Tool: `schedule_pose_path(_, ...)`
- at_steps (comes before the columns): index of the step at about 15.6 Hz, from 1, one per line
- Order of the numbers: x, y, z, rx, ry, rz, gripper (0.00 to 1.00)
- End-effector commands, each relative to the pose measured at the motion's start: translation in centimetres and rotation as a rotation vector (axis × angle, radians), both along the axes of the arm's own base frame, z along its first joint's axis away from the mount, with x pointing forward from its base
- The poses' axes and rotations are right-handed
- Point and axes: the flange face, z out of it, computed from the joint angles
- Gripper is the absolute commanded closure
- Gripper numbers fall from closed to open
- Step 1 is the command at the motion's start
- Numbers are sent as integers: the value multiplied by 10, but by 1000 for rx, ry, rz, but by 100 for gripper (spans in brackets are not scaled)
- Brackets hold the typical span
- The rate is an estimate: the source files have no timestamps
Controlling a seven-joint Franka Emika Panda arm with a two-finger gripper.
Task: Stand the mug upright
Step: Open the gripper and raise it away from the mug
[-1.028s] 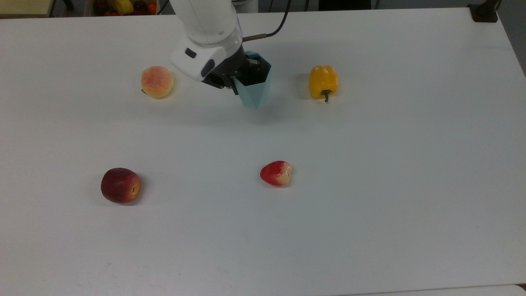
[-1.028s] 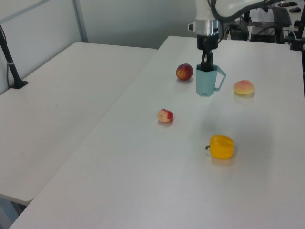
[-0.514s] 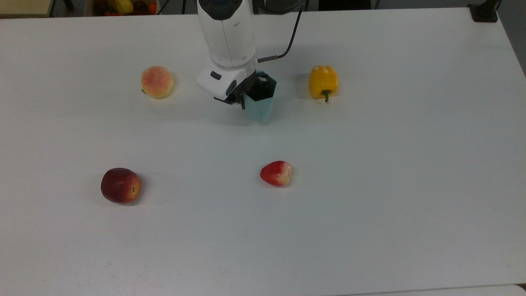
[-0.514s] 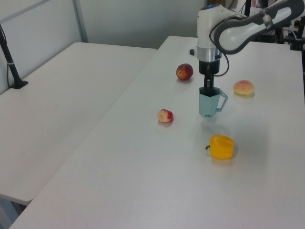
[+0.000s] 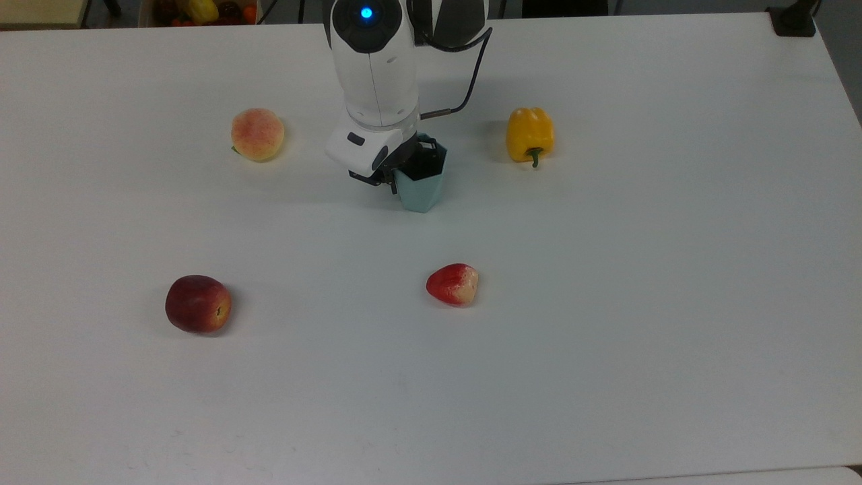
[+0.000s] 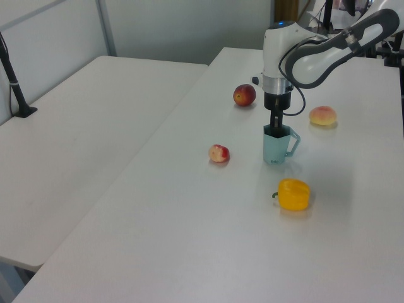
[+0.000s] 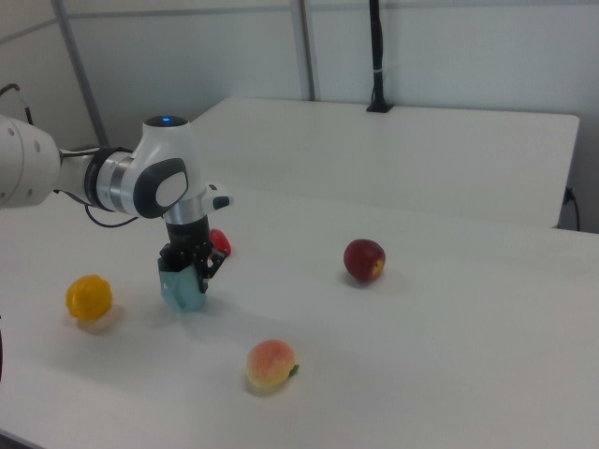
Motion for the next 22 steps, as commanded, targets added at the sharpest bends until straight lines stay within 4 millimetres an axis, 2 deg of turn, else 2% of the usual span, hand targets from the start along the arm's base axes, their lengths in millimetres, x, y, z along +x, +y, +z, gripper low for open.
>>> schedule_pose_path(1,-1,0,4,6,-16,-29,0)
schedule_pose_path(2,1,1,14,7,-26,-65,0)
schedule_pose_path(4,4,2,52,8,-56,-149,0)
schedule_pose_path(6,7,4,104,14,-69,-202,0)
schedule_pose_path(9,-2,4,174,11,-34,-283,0)
schedule_pose_path(11,-16,7,216,10,-7,-346,0)
schedule_pose_path(14,-47,14,268,4,17,-370,0)
schedule_pose_path(15,-60,8,284,4,21,-392,0)
schedule_pose_path(17,-84,6,315,16,-11,-392,0)
schedule_pose_path(18,-93,0,322,21,-21,-396,0)
schedule_pose_path(19,-101,-6,327,26,-28,-391,0)
schedule_pose_path(22,-101,-40,328,54,-42,-313,0)
